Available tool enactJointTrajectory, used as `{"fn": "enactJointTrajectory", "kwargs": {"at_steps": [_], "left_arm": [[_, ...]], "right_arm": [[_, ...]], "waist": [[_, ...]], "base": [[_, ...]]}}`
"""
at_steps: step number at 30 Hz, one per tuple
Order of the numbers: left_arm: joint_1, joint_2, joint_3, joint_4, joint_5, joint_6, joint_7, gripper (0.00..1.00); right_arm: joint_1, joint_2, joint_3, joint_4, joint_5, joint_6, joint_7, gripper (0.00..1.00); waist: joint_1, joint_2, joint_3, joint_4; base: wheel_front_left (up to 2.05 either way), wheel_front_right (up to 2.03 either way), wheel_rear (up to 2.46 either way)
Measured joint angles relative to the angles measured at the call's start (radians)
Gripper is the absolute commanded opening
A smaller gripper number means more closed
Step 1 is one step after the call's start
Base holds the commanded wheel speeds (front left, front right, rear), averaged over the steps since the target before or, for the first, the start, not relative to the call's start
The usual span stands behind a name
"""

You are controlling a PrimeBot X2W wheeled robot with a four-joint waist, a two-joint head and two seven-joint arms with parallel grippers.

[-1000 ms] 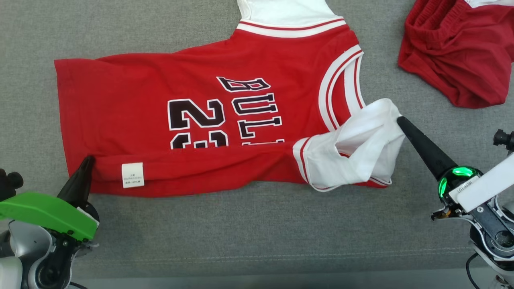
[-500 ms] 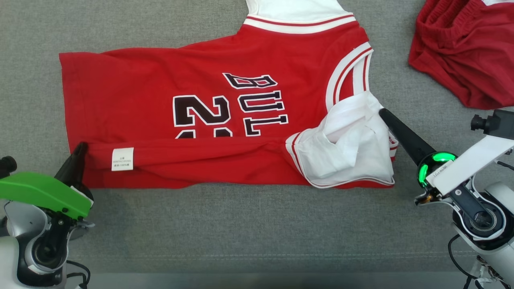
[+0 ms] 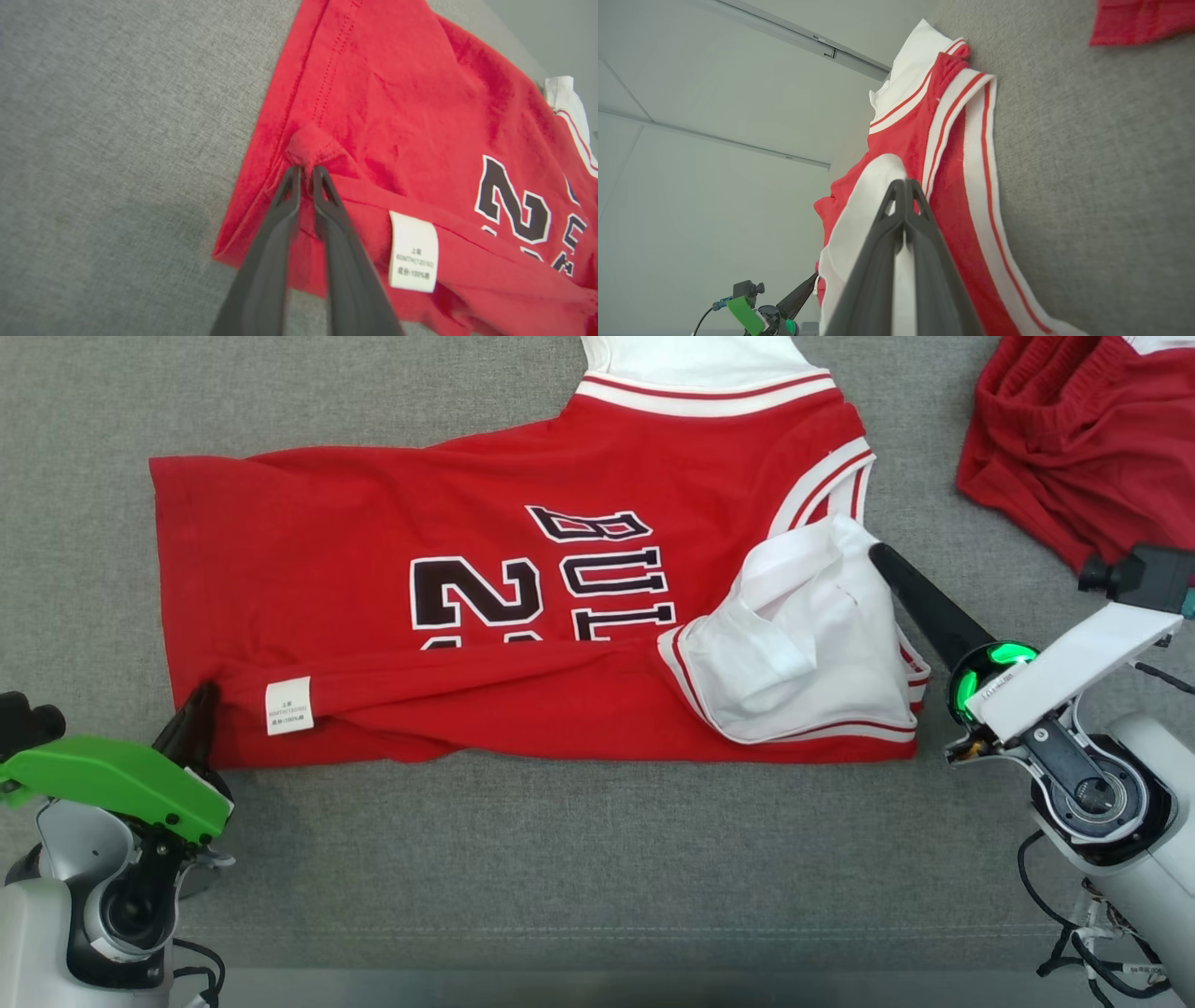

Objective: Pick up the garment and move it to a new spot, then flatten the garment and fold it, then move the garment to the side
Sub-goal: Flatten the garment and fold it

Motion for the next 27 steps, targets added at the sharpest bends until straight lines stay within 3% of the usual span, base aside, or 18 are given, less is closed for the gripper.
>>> {"fn": "enactJointTrajectory", "kwargs": {"at_steps": [1,2,3,4,5,11,17,23,27], "left_arm": [[-0.002,-0.001,-0.001,0.009,0.0,0.0,0.004,0.36],[-0.004,-0.003,-0.002,0.019,0.001,0.0,0.004,0.47],[-0.008,-0.004,-0.002,0.026,0.003,0.0,0.004,0.53],[-0.014,-0.006,-0.001,0.031,0.006,0.0,0.002,0.95],[-0.021,-0.011,0.003,0.039,0.007,0.0,-0.002,1.0],[-0.04,-0.033,0.021,0.073,0.007,0.0,-0.021,1.0],[-0.036,-0.077,0.094,0.08,0.003,0.008,-0.109,1.0],[0.017,-0.188,0.147,0.041,-0.088,0.008,-0.175,1.0],[0.077,-0.196,0.153,0.022,-0.158,0.008,-0.188,1.0]], "right_arm": [[-0.007,0.006,0.0,0.011,-0.008,-0.001,-0.004,0.18],[-0.013,0.011,-0.001,0.022,-0.012,-0.008,-0.012,0.41],[-0.018,0.014,0.0,0.031,-0.018,-0.008,-0.015,0.54],[-0.025,0.018,0.001,0.04,-0.023,-0.008,-0.018,0.98],[-0.029,0.023,0.001,0.046,-0.027,-0.008,-0.022,1.0],[-0.049,0.051,-0.003,0.093,-0.061,-0.014,-0.063,1.0],[-0.042,0.066,-0.023,0.108,-0.075,0.004,-0.132,1.0],[0.083,0.088,-0.029,0.088,-0.061,0.021,-0.17,1.0],[0.172,0.099,-0.023,0.066,-0.047,0.021,-0.178,1.0]], "waist": [[0.0,0.0,0.001,0.0],[0.0,0.0,0.001,-0.001],[0.0,0.0,0.002,-0.001],[0.0,0.0,0.002,-0.002],[0.0,0.0,0.002,-0.003],[0.0,0.0,-0.007,-0.009],[0.0,0.0,-0.036,-0.022],[0.0,0.0,-0.072,-0.036],[0.0,0.0,-0.09,-0.043]], "base": [[0.0,0.0,0.0],[0.0,0.0,0.0],[0.0,0.0,0.0],[0.0,0.0,0.0],[0.0,0.0,0.0],[0.0,0.0,0.0],[0.0,0.0,0.0],[0.0,0.0,0.0],[0.0,0.0,0.0]]}}
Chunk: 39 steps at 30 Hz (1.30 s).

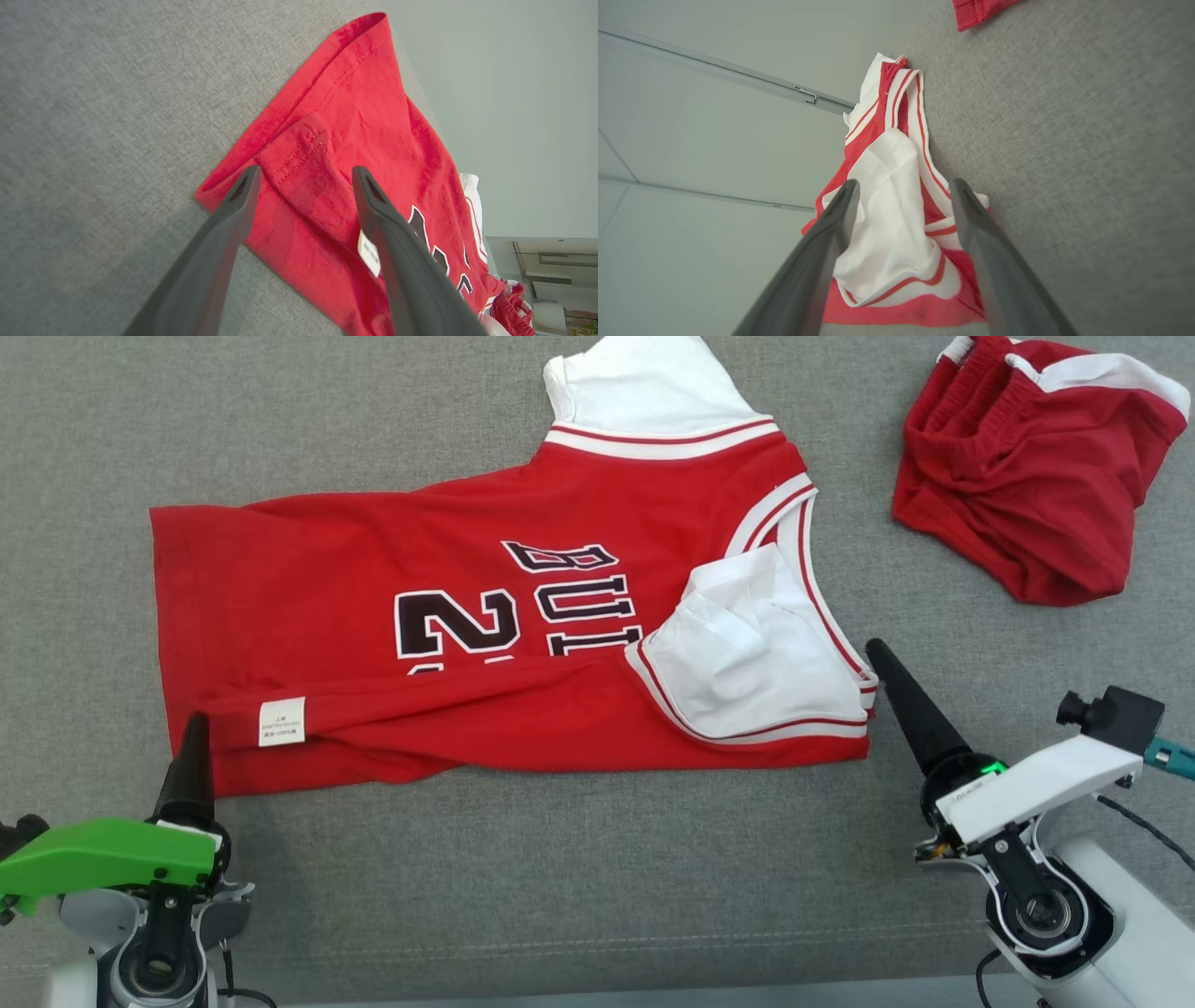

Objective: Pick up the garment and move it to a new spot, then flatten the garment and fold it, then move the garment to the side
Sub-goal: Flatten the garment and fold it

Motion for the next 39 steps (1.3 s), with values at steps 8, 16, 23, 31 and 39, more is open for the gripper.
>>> {"fn": "enactJointTrajectory", "kwargs": {"at_steps": [8,16,23,31,39], "left_arm": [[0.078,0.013,0.007,-0.006,-0.127,0.0,-0.021,1.0],[0.119,0.022,-0.059,0.011,-0.321,0.001,-0.022,1.0],[0.116,0.029,-0.08,0.039,-0.355,-0.001,-0.051,1.0],[0.09,0.038,-0.111,0.068,-0.374,-0.002,-0.078,1.0],[0.039,0.043,-0.135,0.096,-0.37,-0.002,-0.102,1.0]], "right_arm": [[0.123,0.034,-0.004,-0.01,0.037,0.003,-0.018,1.0],[0.195,0.053,-0.011,-0.012,0.049,0.018,-0.021,1.0],[0.188,0.071,-0.007,-0.003,0.046,0.026,-0.022,1.0],[0.149,0.092,0.005,0.009,0.04,0.028,-0.022,1.0],[0.13,0.1,0.015,0.02,0.03,0.035,-0.022,1.0]], "waist": [[0.0,0.0,-0.016,-0.005],[0.0,0.0,-0.013,0.005],[0.0,0.0,-0.005,0.007],[0.0,0.0,0.009,0.014],[0.0,0.0,0.025,0.018]], "base": [[0.0,0.0,0.0],[0.0,0.0,0.0],[0.0,0.0,0.0],[0.0,0.0,0.0],[0.0,0.0,0.0]]}}
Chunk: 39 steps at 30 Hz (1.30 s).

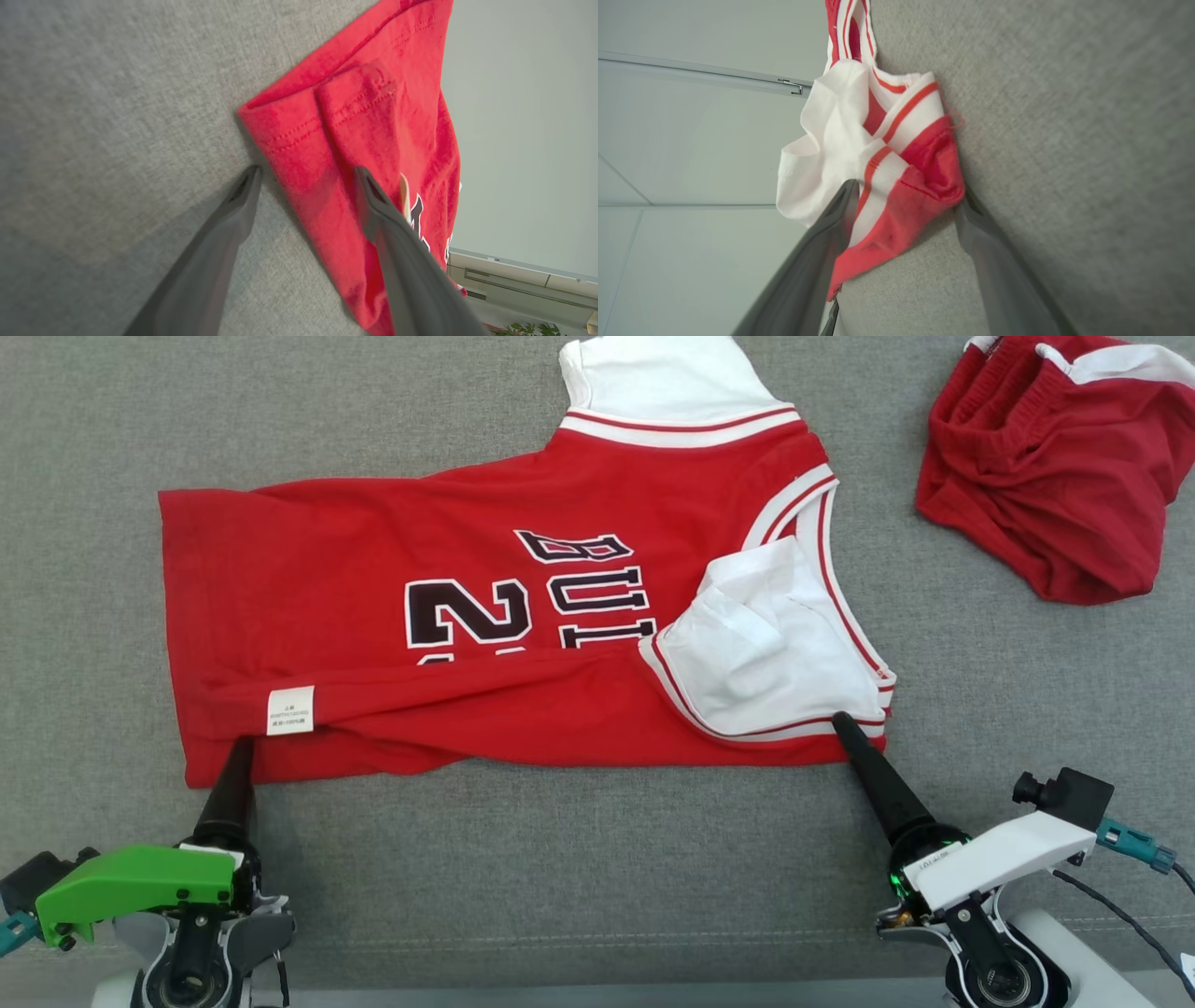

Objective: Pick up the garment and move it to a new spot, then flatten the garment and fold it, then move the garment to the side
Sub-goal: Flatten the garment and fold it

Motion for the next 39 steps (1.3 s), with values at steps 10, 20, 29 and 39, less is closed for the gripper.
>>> {"fn": "enactJointTrajectory", "kwargs": {"at_steps": [10,20,29,39], "left_arm": [[-0.032,0.002,-0.018,0.034,0.019,0.0,-0.017,0.0],[-0.039,0.0,-0.019,0.043,0.025,0.0,-0.026,0.0],[-0.039,0.001,-0.016,0.067,0.025,-0.008,-0.033,0.0],[-0.001,-0.008,-0.021,0.061,0.016,-0.017,-0.032,0.0]], "right_arm": [[-0.02,0.018,0.007,0.026,-0.002,0.013,0.002,0.1],[-0.044,0.018,-0.01,0.055,0.007,0.018,0.008,0.0],[-0.045,-0.015,-0.051,0.073,0.033,0.034,0.015,0.0],[-0.038,-0.05,-0.08,0.079,0.047,0.037,0.016,0.0]], "waist": [[0.0,0.0,0.002,-0.009],[0.0,-0.0001,-0.01,-0.008],[0.0,0.0,-0.043,-0.007],[0.0,0.0,-0.088,0.002]], "base": [[0.0,0.0,0.0],[0.0,0.0,0.0],[0.0,0.0,0.0],[0.0,0.0,0.0]]}}
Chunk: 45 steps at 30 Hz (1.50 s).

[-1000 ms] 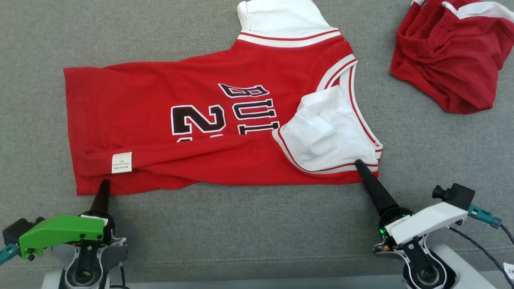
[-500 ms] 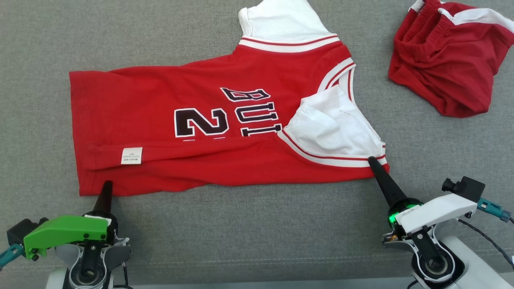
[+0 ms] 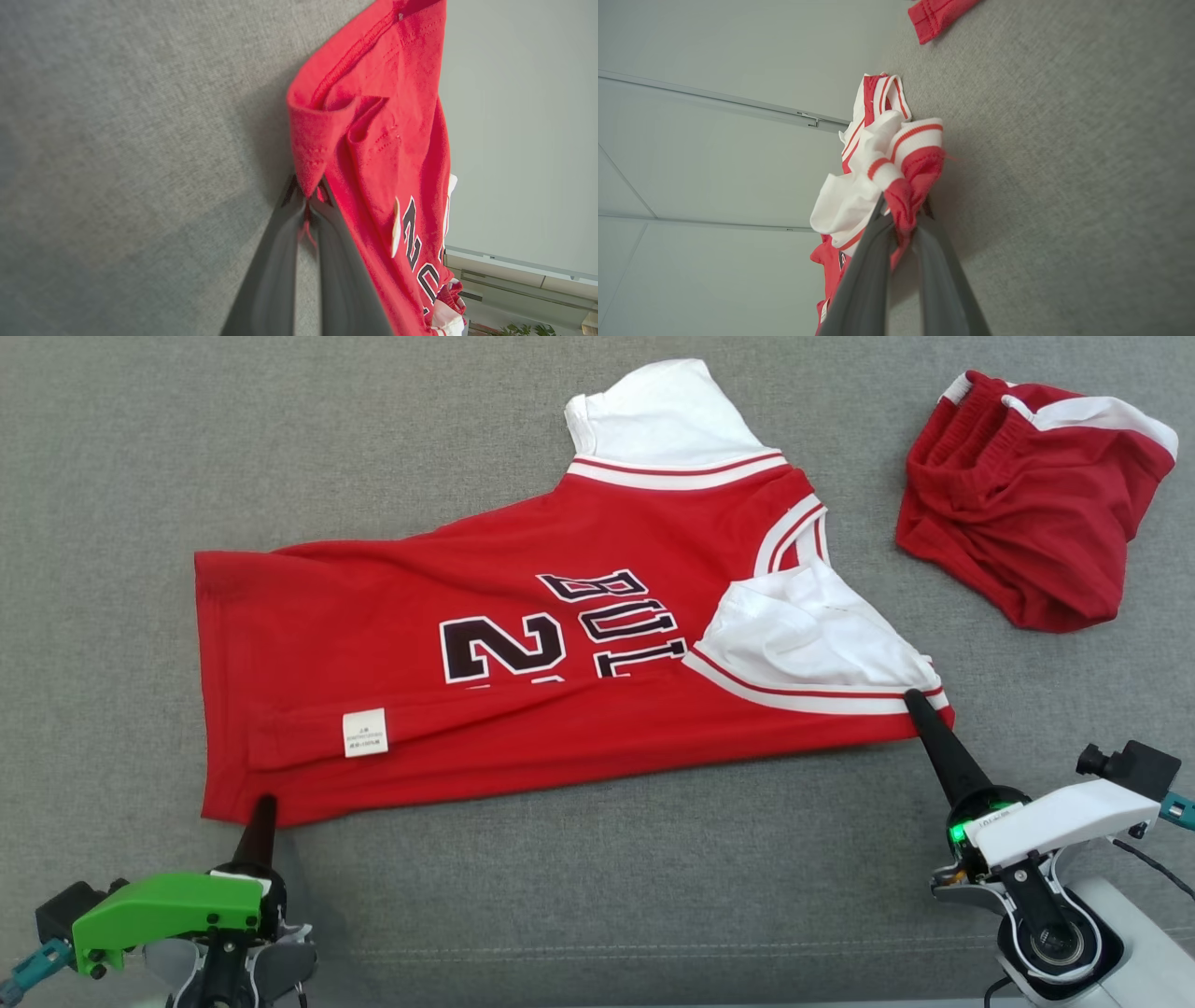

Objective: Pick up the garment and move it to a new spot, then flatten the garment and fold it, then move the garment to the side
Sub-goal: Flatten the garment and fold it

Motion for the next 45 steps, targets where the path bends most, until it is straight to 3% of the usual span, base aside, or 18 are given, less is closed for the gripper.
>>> {"fn": "enactJointTrajectory", "kwargs": {"at_steps": [20,21,22,23,24,25,26,27,35,41,45], "left_arm": [[0.118,-0.006,-0.004,-0.052,-0.062,-0.009,-0.034,0.0],[0.121,-0.006,-0.005,-0.053,-0.062,-0.009,-0.037,0.0],[0.124,-0.006,-0.009,-0.053,-0.062,-0.009,-0.038,0.0],[0.126,-0.006,-0.016,-0.053,-0.061,-0.009,-0.038,0.06],[0.129,-0.006,-0.025,-0.053,-0.06,-0.009,-0.038,0.23],[0.132,-0.006,-0.032,-0.053,-0.058,-0.009,-0.038,0.47],[0.134,-0.006,-0.037,-0.053,-0.055,-0.009,-0.039,0.77],[0.135,-0.005,-0.043,-0.053,-0.049,-0.009,-0.041,1.0],[0.141,0.028,-0.081,-0.054,0.026,-0.008,-0.042,1.0],[0.131,0.147,-0.072,-0.109,0.114,-0.002,-0.037,1.0],[0.024,0.218,-0.123,-0.176,0.181,0.001,0.017,1.0]], "right_arm": [[0.12,0.005,0.035,-0.059,0.032,0.007,0.009,0.0],[0.121,0.003,0.034,-0.059,0.031,0.007,0.009,0.03],[0.121,-0.002,0.034,-0.058,0.025,0.007,0.009,0.27],[0.121,-0.009,0.034,-0.057,0.015,0.006,0.009,0.27],[0.121,-0.019,0.034,-0.056,0.004,0.006,0.009,0.95],[0.12,-0.03,0.035,-0.056,-0.008,0.006,0.009,1.0],[0.119,-0.041,0.036,-0.056,-0.023,0.005,0.009,1.0],[0.117,-0.051,0.037,-0.056,-0.034,0.002,0.009,1.0],[0.085,-0.174,0.068,-0.101,-0.129,-0.03,0.067,1.0],[-0.057,-0.258,0.052,-0.229,-0.206,-0.052,0.121,1.0],[-0.186,-0.321,0.046,-0.266,-0.242,-0.098,0.204,1.0]], "waist": [[0.0,0.0,-0.014,0.045],[0.0,0.0,-0.014,0.045],[0.0,0.0,-0.013,0.045],[0.0,0.0,-0.013,0.045],[0.0,0.0,-0.013,0.045],[0.0,0.0,-0.012,0.045],[0.0,0.0,-0.012,0.045],[0.0,0.0,-0.012,0.046],[0.0,0.0,-0.016,0.045],[0.0,0.0,0.004,0.039],[0.0,0.0,0.035,0.037]], "base": [[0.0,0.0,0.0],[0.0,0.0,0.0],[0.0,0.0,0.0],[0.0,0.0,0.0],[0.0,0.0,0.0],[0.0,0.0,0.0],[0.0,0.0,0.0],[0.0,0.0,0.0],[0.0,0.0,0.0],[0.0,0.0,0.0],[0.0,0.0,0.0]]}}
